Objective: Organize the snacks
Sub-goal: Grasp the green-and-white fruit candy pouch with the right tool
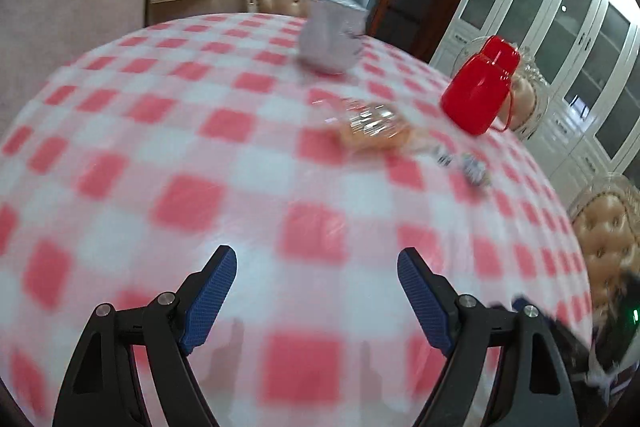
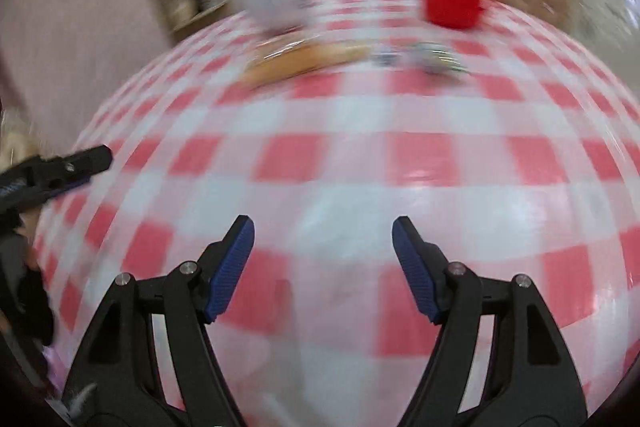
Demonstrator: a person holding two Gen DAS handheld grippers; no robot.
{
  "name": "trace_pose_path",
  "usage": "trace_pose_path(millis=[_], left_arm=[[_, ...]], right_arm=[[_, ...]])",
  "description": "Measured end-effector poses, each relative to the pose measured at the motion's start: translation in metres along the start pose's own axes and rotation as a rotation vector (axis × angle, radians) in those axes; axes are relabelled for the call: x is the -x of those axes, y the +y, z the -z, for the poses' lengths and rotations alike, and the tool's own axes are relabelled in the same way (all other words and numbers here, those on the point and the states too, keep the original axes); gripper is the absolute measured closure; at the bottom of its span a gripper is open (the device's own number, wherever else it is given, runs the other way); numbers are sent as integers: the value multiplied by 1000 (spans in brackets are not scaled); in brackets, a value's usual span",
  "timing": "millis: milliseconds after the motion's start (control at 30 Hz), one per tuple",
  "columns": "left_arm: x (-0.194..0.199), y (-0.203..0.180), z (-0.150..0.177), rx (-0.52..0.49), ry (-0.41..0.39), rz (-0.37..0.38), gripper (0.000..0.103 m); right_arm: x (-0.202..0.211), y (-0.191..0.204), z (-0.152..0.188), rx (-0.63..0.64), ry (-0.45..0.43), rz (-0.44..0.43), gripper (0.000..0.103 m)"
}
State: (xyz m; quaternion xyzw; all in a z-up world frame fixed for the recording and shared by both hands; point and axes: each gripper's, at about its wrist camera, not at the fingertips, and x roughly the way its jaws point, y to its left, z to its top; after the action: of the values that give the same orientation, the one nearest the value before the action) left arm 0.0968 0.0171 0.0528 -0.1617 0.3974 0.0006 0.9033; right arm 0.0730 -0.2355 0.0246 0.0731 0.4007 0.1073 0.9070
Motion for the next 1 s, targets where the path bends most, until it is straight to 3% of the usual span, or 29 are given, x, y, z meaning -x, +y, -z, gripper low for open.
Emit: trace_pose_path(millis=[100,267,467,733,1000], left_arm=[[-34,-19,-11,40,-11,8,19],[-73,-32,-18,20,-1,57,20],[-66,-20,-20,20,-47,82,20],[-64,-42,-15,-119,-74,17,19],[-71,-44,-13,-134,-28,43,19]], right_arm=[[-3,-38,-11,-81,-10,53,19],[-22,-73,-36,-141,-14,69,18],[-60,-86,-79,-152,-21,122,17],[-115,-79,-133,-143,-22,123,17],[-148,-86,-157,-142,40,117,16]])
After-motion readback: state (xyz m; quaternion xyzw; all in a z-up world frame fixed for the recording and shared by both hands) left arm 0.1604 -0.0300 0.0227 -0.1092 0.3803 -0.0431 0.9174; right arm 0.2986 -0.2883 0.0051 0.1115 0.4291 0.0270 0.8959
